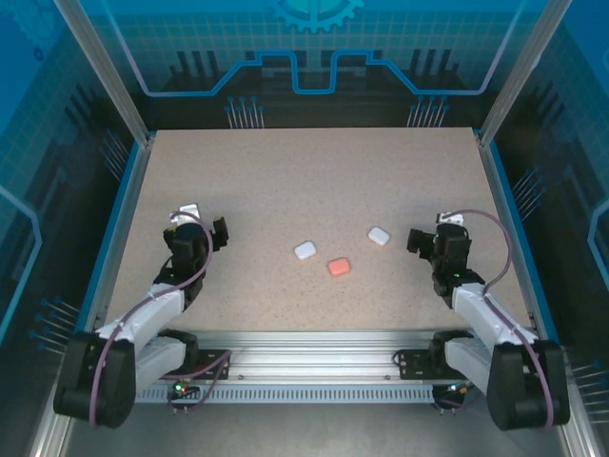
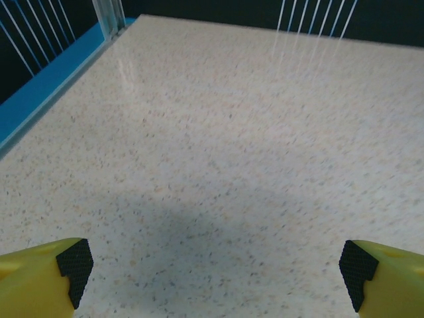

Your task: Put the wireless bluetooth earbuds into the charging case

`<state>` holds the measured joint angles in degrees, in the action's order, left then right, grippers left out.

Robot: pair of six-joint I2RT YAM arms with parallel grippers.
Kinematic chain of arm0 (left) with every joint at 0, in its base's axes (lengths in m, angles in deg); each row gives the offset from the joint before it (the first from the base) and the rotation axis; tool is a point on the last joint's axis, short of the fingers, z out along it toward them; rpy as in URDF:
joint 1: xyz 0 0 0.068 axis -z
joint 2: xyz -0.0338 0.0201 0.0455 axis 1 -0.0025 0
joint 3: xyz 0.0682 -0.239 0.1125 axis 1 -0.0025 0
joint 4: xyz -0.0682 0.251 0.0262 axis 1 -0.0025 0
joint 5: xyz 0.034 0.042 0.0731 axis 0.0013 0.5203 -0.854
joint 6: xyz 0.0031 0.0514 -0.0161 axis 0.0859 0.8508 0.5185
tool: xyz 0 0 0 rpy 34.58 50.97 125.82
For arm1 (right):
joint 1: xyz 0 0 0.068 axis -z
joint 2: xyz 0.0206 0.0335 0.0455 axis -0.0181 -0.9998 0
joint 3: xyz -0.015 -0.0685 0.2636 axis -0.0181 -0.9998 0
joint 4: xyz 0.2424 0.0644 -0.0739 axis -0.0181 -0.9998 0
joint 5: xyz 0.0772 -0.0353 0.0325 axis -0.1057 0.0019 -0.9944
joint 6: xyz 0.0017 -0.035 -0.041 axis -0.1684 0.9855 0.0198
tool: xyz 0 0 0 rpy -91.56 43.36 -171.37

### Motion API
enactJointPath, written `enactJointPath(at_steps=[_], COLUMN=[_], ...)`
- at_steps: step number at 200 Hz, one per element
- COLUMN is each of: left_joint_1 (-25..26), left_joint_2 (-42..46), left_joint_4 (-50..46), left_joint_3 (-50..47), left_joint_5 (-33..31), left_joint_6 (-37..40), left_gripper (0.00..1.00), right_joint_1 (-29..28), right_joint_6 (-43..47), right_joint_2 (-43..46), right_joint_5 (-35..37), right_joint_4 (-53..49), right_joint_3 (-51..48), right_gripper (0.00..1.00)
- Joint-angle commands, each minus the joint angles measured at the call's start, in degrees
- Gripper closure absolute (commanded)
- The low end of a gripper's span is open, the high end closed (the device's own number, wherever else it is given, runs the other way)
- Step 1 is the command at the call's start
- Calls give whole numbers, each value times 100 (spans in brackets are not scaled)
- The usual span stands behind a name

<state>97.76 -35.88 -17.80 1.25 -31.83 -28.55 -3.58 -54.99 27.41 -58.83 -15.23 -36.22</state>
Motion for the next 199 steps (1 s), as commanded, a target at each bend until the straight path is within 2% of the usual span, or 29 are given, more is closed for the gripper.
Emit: enactJointPath(at_steps=[1,39,56,71,86,98,112,130,145,152,199], left_joint_1=[-56,-72,-100,-122,-116,-142,-158,-195,-475,-616,-645], left_joint_2=[-435,-1277,-1781,-2464,-3115,-2859,-2966,-2861,-2774,-2770,-2761], left_joint_4=[1178,2722,3403,4102,5199,4794,4898,3957,3209,3272,3280], left_joint_3=[-254,-312,-269,-305,-472,-509,-444,-55,276,242,231], left_joint_5=[42,655,734,988,923,1046,1139,999,1130,1351,1334], left_joint_6=[458,969,973,1021,1156,1016,1105,968,599,504,494], left_gripper=[1,1,1,1,1,1,1,1,1,1,1], right_joint_1=[89,49,-69,-259,-306,-261,-179,-172,-176,-171,-238], right_joint_6=[243,630,867,1139,1248,1270,1180,1182,1186,1178,1220], right_joint_2=[-490,-1571,-2083,-2182,-2298,-2662,-2618,-2638,-2630,-2628,-2634], right_joint_5=[153,-166,-320,-417,-560,-588,-780,-773,-763,-764,-682], right_joint_4=[1587,3231,3582,3688,3970,4559,3736,3663,3627,3611,3621], right_joint_3=[-94,-9,84,90,-32,-114,250,317,328,324,328], right_gripper=[0,0,0,0,0,0,0,0,0,0,0])
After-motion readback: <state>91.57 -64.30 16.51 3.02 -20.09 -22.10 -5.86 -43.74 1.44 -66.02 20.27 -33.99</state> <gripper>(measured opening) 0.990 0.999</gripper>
